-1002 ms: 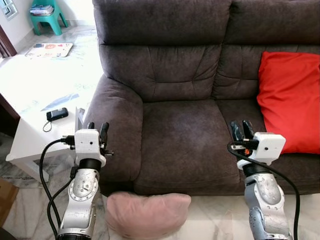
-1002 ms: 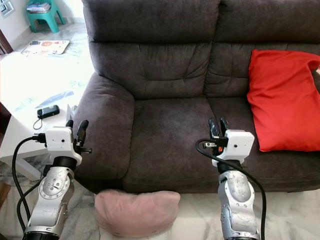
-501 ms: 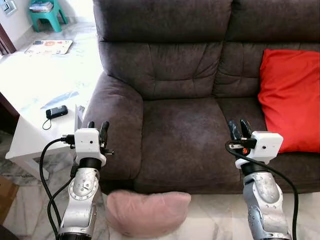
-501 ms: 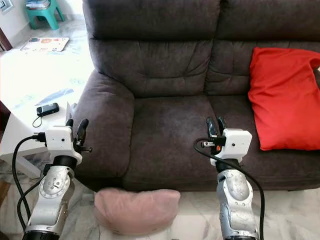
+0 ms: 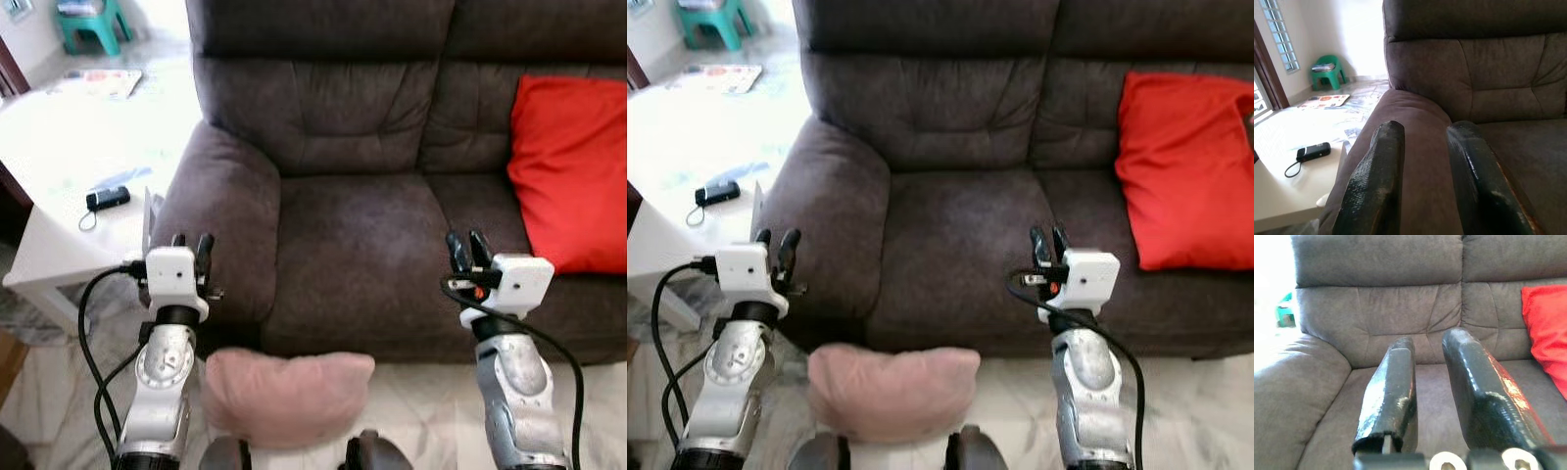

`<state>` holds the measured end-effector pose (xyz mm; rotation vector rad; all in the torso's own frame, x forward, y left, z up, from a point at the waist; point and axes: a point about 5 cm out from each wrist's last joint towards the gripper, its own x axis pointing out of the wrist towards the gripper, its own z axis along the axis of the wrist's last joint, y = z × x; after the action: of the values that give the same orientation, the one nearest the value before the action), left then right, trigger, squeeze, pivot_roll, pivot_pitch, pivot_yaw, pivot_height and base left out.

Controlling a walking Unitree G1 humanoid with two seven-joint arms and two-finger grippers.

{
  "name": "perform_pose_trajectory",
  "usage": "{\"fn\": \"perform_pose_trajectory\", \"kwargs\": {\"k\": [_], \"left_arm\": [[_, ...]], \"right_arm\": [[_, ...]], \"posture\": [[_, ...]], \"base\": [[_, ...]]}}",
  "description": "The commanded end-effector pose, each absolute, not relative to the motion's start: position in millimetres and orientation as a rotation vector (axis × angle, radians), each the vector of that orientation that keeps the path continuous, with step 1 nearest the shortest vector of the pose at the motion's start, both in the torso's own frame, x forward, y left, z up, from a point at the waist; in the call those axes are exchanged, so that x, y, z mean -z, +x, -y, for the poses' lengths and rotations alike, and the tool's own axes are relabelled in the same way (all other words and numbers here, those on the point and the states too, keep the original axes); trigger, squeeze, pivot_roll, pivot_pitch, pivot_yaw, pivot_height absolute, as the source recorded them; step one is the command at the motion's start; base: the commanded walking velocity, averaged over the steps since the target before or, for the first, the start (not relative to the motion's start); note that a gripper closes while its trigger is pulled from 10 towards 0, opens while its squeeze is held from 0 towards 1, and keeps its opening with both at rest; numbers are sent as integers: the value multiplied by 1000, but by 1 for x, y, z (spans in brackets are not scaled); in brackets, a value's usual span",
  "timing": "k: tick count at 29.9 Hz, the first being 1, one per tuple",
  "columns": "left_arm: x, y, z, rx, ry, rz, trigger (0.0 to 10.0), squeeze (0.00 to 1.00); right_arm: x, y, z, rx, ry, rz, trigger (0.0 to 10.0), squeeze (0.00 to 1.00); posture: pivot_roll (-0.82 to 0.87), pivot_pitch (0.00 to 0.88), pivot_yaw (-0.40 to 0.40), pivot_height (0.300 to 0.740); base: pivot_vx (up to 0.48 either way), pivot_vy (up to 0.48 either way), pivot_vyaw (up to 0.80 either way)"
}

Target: Move the pillow to the sofa from floor

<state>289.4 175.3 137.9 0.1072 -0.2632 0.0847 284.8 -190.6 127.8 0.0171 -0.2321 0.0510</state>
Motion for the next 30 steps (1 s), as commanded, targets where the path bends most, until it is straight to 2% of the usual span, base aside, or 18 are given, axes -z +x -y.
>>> {"fn": "perform_pose_trajectory", "kwargs": {"k": [1, 24, 30], "left_arm": [[-135, 289, -176, -93, 105, 244, 10000, 0], [-133, 291, -176, -82, 100, 231, 10000, 0], [-132, 291, -176, -84, 99, 227, 10000, 0]], "right_arm": [[-126, 284, 192, -50, 23, 221, 10000, 0], [-125, 285, 189, -62, 16, 205, 10000, 0], [-125, 286, 188, -65, 13, 200, 10000, 0]], "posture": [[-55, 126, -26, 636], [-58, 132, -25, 636], [-59, 133, -26, 601]], "base": [[0, 0, 0], [0, 0, 0], [0, 0, 0]]}}
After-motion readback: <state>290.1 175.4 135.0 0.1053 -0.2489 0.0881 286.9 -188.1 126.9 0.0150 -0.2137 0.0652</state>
